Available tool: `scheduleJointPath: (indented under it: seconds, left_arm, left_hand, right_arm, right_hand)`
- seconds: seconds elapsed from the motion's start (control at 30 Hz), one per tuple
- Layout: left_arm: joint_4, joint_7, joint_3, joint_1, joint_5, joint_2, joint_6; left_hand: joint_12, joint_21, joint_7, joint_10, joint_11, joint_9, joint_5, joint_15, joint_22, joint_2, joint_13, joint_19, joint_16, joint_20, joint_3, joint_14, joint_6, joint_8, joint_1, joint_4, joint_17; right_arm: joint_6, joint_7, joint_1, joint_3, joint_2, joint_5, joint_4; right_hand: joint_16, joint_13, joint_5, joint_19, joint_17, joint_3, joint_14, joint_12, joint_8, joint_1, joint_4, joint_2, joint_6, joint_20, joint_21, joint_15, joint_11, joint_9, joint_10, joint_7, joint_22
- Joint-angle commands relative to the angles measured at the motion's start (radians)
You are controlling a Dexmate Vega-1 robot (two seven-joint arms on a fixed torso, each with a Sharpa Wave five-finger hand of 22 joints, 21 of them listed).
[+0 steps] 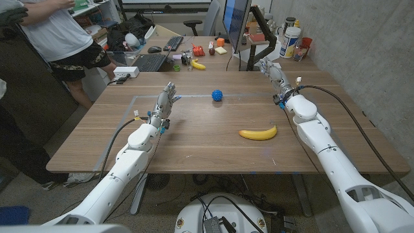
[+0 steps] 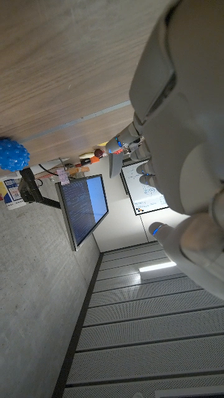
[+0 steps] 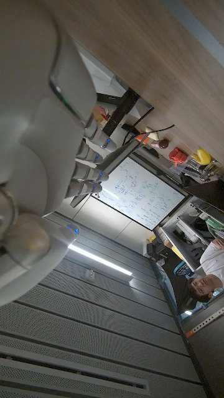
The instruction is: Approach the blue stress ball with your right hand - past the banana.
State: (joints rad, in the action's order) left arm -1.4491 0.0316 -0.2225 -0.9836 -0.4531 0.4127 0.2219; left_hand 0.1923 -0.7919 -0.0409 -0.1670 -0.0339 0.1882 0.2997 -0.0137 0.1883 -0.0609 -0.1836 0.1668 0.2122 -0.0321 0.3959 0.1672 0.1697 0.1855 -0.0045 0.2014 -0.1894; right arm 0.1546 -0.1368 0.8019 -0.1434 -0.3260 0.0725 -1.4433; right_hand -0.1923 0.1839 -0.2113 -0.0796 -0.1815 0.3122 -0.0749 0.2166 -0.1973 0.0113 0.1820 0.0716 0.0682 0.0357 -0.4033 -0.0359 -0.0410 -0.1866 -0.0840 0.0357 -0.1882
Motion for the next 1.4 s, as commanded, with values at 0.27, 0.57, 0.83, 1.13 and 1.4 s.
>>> scheduleJointPath:
  seconds: [0.27, 0.57, 0.83, 1.13, 1.4]
  left_arm:
    - [0.004, -0.001, 0.002, -0.002, 0.001, 0.003, 0.01]
    - [0.008, 0.0, 0.001, 0.0, 0.0, 0.003, 0.013]
    - [0.009, 0.0, 0.0, 0.001, 0.001, 0.003, 0.011]
    - [0.005, -0.007, -0.002, 0.0, 0.006, 0.004, 0.009]
    - [-0.003, -0.014, -0.008, 0.001, 0.012, 0.002, 0.005]
  left_hand:
    - [0.004, -0.004, 0.003, -0.096, 0.003, 0.003, 0.006, 0.003, 0.005, -0.131, -0.006, 0.105, 0.005, -0.03, 0.005, 0.094, 0.161, 0.007, 0.001, 0.0, -0.005]
    - [0.003, -0.004, 0.002, -0.097, 0.003, 0.003, 0.007, 0.003, 0.005, -0.131, -0.006, 0.105, 0.005, -0.031, 0.005, 0.094, 0.16, 0.007, 0.001, 0.0, -0.005]
    - [0.004, -0.005, 0.001, -0.096, 0.003, 0.003, 0.007, 0.004, 0.005, -0.131, -0.006, 0.104, 0.006, -0.03, 0.006, 0.093, 0.16, 0.007, 0.001, 0.0, -0.005]
    - [0.004, -0.005, 0.001, -0.096, 0.003, 0.003, 0.008, 0.003, 0.005, -0.131, -0.006, 0.105, 0.005, -0.03, 0.006, 0.094, 0.16, 0.007, 0.001, 0.0, -0.005]
    - [0.004, -0.006, 0.002, -0.095, 0.001, 0.003, 0.008, 0.003, 0.005, -0.131, -0.006, 0.104, 0.005, -0.032, 0.006, 0.093, 0.159, 0.008, 0.001, 0.0, -0.005]
  right_arm:
    - [0.001, 0.021, -0.026, -0.02, 0.0, -0.068, -0.015]
    - [0.002, 0.021, -0.035, -0.023, 0.004, -0.079, -0.015]
    - [0.005, 0.02, -0.042, -0.025, 0.003, -0.089, -0.01]
    - [0.012, 0.024, -0.053, -0.03, 0.001, -0.106, -0.007]
    - [0.019, 0.027, -0.053, -0.026, -0.005, -0.117, -0.012]
  right_hand:
    - [0.004, 0.001, -0.004, 0.004, 0.001, 0.011, 0.0, 0.004, -0.005, 0.005, -0.001, 0.109, 0.009, 0.099, 0.005, -0.045, -0.004, -0.003, -0.008, 0.003, -0.001]
    - [0.005, 0.001, -0.003, 0.005, 0.001, 0.013, 0.001, 0.004, -0.004, 0.006, -0.001, 0.108, 0.01, 0.099, 0.006, -0.046, -0.004, -0.003, -0.009, 0.005, -0.001]
    - [0.005, 0.001, -0.003, 0.006, 0.001, 0.015, 0.001, 0.003, -0.004, 0.006, -0.001, 0.108, 0.012, 0.1, 0.007, -0.047, -0.004, -0.003, -0.01, 0.005, -0.001]
    - [0.006, 0.001, -0.003, 0.006, 0.002, 0.019, 0.001, 0.003, -0.004, 0.008, -0.003, 0.108, 0.013, 0.1, 0.008, -0.046, -0.005, -0.003, -0.01, 0.006, -0.001]
    - [0.006, 0.001, -0.003, 0.006, 0.002, 0.021, 0.002, 0.003, -0.004, 0.009, -0.003, 0.108, 0.015, 0.1, 0.009, -0.046, -0.005, -0.003, -0.011, 0.007, -0.001]
